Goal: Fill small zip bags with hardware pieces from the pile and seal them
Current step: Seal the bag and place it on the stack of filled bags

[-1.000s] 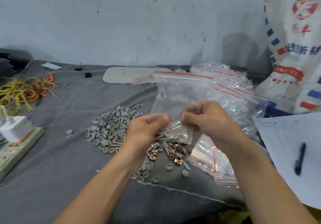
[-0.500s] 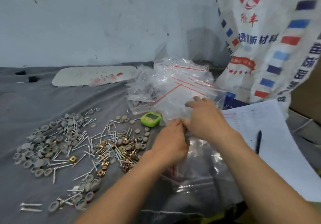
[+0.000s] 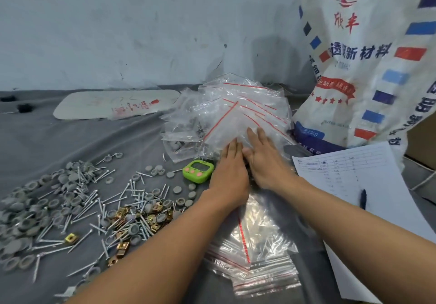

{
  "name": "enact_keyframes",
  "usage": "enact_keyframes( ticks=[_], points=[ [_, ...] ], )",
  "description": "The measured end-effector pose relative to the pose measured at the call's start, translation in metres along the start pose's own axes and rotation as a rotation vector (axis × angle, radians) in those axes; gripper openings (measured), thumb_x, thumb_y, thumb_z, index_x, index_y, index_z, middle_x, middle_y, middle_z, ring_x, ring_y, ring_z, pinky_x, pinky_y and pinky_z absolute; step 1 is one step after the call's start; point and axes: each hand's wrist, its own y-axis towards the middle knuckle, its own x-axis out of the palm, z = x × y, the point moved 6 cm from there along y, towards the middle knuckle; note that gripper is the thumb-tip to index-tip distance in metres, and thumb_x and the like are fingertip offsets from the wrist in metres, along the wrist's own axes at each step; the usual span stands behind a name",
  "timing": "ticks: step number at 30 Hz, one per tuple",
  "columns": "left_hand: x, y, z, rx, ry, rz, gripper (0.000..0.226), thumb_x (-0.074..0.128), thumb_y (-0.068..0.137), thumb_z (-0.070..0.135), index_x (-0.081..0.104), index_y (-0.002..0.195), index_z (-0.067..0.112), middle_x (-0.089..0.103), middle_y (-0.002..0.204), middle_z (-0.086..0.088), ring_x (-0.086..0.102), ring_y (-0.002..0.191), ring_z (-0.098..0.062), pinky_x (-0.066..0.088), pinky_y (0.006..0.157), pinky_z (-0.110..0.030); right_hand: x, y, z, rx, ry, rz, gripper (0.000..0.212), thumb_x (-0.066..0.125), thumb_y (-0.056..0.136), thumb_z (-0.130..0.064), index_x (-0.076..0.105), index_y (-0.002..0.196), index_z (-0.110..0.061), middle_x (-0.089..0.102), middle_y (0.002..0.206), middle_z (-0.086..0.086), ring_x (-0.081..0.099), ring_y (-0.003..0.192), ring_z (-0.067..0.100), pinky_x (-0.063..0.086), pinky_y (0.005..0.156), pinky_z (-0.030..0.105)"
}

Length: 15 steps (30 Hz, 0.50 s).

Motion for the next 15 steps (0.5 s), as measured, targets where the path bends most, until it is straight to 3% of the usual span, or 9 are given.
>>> enact_keyframes(
  ticks=[4,7,12,15],
  points=[
    [-0.004,0.022,-0.006,-0.076,0.02,0.046,0.094,0.057,0.095,0.013,-0.011,0.159,0.001,-0.016,0.168,-0.013,-0.014,0.156,-0.026,0.005,0.127,-0.04,-0.005,0.027,-0.003,-0.042,0.027,0.022,0.057,0.028,0.111,-0.038,0.009,0.164,-0.03,0.0,0.173,0.007,0.005,0.158,0.033,0.009,0.128,0.049],
    [-0.011,0.047,-0.008,-0.114,0.055,0.063,0.092,0.057,0.094,0.016,-0.008,0.159,-0.001,-0.013,0.168,-0.016,-0.012,0.156,-0.029,0.008,0.126,-0.044,-0.014,0.049,-0.013,-0.122,0.01,0.06,0.056,0.032,0.112,-0.033,0.018,0.164,-0.019,0.01,0.172,0.011,0.009,0.158,0.032,0.01,0.124,0.042],
    [-0.017,0.085,-0.026,-0.107,0.166,0.002,0.102,0.065,0.091,0.019,-0.009,0.158,-0.003,-0.014,0.167,-0.019,-0.016,0.155,-0.032,0.009,0.126,-0.045,-0.014,0.081,-0.019,-0.038,0.039,0.09,0.056,0.03,0.11,-0.041,0.017,0.164,-0.028,0.008,0.173,0.006,0.016,0.156,0.033,0.019,0.124,0.055],
    [-0.023,0.098,-0.036,-0.054,0.26,-0.011,0.095,0.06,0.094,0.018,-0.007,0.158,-0.003,-0.01,0.167,-0.021,-0.014,0.155,-0.033,0.001,0.127,-0.043,-0.012,0.09,-0.025,-0.025,0.034,0.111,0.054,0.028,0.112,-0.037,0.018,0.163,-0.028,0.009,0.173,0.006,0.016,0.155,0.033,0.02,0.123,0.058]
  ],
)
